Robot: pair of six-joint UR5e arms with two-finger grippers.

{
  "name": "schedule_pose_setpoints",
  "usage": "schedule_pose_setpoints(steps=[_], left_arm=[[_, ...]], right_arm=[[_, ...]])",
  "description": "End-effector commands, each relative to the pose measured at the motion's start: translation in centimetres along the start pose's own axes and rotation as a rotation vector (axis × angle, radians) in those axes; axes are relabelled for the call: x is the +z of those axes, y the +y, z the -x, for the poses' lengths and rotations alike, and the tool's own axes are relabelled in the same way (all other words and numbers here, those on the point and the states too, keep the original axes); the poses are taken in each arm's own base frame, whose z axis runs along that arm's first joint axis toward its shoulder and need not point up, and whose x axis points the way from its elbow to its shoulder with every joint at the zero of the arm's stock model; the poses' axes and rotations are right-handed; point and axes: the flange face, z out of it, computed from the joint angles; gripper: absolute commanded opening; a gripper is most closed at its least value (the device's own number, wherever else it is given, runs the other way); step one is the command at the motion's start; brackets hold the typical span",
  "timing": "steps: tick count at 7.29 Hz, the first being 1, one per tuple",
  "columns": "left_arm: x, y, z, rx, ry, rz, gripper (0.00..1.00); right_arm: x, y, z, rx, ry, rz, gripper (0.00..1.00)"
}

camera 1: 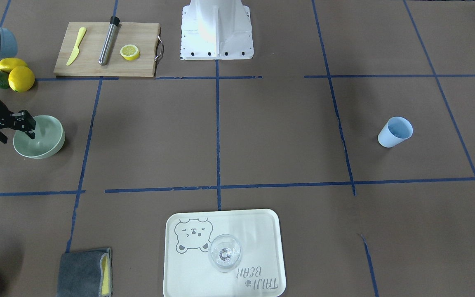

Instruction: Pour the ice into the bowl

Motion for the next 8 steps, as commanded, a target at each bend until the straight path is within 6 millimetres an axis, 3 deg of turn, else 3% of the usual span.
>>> schedule_pose_setpoints(steps=[1, 4, 5, 6, 8], left_arm=[[0.0, 0.0, 0.0, 0.002, -0.006, -0.001, 1.00], [0.1, 0.1, 0.1, 0.000, -0.007, 0.002, 1.00], [0.1, 0.2, 0.1, -0.001, -0.007, 0.003, 1.00], [0.2, 0.3, 0.2, -0.002, -0.007, 0.004, 1.00], [0.2, 0.3, 0.2, -0.003, -0.006, 0.005, 1.00]], right_arm=[[-0.7, -0.7, 1.2, -0.013, -0.025, -0.015, 0.00], [-4.7, -1.2, 5.0, -0.055, -0.104, -0.047, 0.00], [-6.1, -2.9, 7.6, -0.034, -0.132, -0.044, 0.00], [-7.8, -6.3, 11.9, 0.022, -0.155, -0.049, 0.00], [-8.9, -9.3, 22.8, 0.043, -0.200, -0.001, 0.00]])
